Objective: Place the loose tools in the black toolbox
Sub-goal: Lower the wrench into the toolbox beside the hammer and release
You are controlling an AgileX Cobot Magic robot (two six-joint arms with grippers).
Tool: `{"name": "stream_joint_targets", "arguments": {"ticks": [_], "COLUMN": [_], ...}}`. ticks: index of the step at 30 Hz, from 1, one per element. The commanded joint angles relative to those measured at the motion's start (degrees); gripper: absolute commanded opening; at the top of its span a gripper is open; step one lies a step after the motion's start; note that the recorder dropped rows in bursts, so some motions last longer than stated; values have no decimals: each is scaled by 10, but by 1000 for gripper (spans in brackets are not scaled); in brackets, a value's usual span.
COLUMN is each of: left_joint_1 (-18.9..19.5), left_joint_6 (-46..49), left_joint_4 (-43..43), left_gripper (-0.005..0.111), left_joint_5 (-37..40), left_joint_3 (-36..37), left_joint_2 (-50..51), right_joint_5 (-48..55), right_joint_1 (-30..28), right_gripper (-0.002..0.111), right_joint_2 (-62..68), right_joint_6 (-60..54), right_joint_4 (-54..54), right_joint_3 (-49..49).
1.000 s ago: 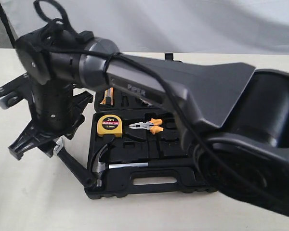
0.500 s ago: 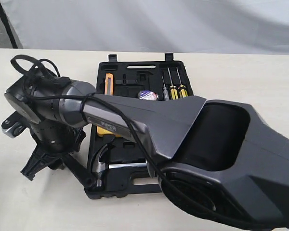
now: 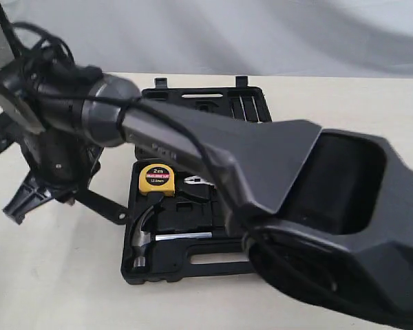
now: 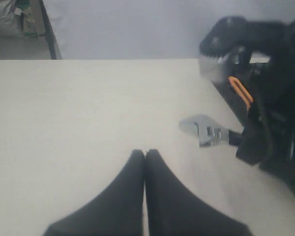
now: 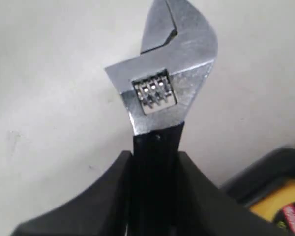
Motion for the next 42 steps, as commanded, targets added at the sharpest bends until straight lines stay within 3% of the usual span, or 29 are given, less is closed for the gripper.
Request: {"name": "stream_joint_targets", "arguments": {"ticks": [1,13,19,26,42], "left_joint_1": [2,2,2,2,2], "left_joint_6": [-6,-6,-6,-6,-6], "left_joint_4": [-8,-8,-8,-8,-8], "left_gripper": [1,1,1,1,1], "left_joint_5": [-10,-10,-10,-10,-10], "left_joint_3": [5,5,5,5,5], "left_joint_2": [-5,-5,-5,-5,-5], "right_joint_5": [1,1,-98,-160,-169], "right_joint_1": [-39,-151,-201,-207,-207], "right_gripper": [0,0,0,0,0], "right_joint_2": [-72,-237,-259,-253,-209], "right_joint_6": [-42,-245,-359,-424,-489], "right_joint_4": [17,29,60,78,75], "right_joint_3": [35,344,458,505,506]}}
